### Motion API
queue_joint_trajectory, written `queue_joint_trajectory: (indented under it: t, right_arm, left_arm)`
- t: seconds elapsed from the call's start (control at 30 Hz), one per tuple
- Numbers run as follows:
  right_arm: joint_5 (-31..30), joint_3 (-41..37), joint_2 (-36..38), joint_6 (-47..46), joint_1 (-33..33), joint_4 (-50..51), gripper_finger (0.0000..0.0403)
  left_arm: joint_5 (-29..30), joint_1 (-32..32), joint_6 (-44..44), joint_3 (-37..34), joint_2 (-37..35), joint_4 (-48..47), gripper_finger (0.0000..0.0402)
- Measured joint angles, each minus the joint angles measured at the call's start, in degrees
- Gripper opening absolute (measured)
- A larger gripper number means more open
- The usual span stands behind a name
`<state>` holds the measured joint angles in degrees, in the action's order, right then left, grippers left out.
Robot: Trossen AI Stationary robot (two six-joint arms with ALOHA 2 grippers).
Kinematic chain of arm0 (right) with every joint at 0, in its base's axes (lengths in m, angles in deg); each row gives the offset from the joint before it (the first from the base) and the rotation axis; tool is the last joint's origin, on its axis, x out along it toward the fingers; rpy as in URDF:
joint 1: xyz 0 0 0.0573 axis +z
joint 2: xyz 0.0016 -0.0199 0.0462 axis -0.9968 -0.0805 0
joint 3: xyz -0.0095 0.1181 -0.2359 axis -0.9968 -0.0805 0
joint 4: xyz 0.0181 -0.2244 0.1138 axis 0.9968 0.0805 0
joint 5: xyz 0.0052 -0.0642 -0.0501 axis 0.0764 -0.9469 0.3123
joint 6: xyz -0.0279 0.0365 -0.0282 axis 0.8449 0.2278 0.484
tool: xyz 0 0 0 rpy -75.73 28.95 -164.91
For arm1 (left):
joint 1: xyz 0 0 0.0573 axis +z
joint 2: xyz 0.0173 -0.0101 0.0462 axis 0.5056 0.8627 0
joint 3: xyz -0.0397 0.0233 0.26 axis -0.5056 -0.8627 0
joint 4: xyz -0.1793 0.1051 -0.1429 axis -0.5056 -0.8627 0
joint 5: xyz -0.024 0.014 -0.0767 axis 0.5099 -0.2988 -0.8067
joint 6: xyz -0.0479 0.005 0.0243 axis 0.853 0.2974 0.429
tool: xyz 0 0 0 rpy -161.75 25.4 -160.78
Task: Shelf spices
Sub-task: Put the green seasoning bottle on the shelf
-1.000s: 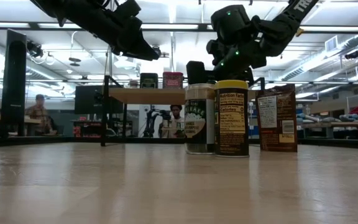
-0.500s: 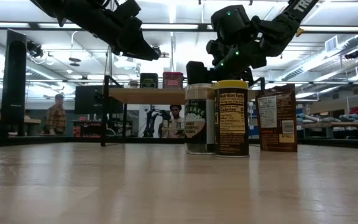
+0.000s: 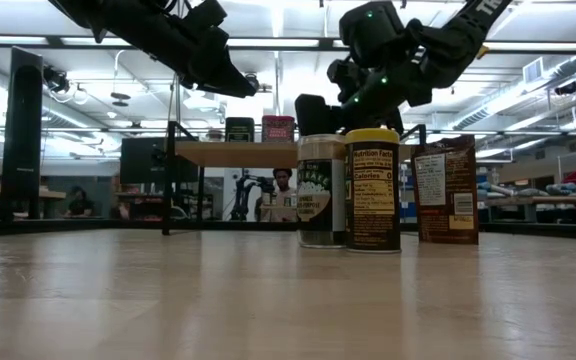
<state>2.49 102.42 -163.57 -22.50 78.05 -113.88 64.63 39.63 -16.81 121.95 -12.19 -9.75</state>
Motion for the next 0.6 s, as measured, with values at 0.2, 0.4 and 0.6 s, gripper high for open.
queue_joint_trajectory:
  t: [0.2, 0.4, 0.6]
  right_arm:
    - [-0.02, 0.00, -0.02, -0.61, 1.26, -0.02, 0.0271]
    - [-1.42, 0.00, -0.02, -1.27, 1.29, -0.04, 0.0347]
    - [-1.42, 0.00, -0.02, -2.51, -0.33, -1.93, 0.0367]
  left_arm:
    - [-0.02, 0.00, 0.00, -0.02, 0.00, 0.00, 0.0243]
    - [-0.01, 0.00, 0.02, -0.02, 0.00, 0.06, 0.0243]
    - [-0.15, -0.02, 0.02, -0.02, 0.00, 0.33, 0.0243]
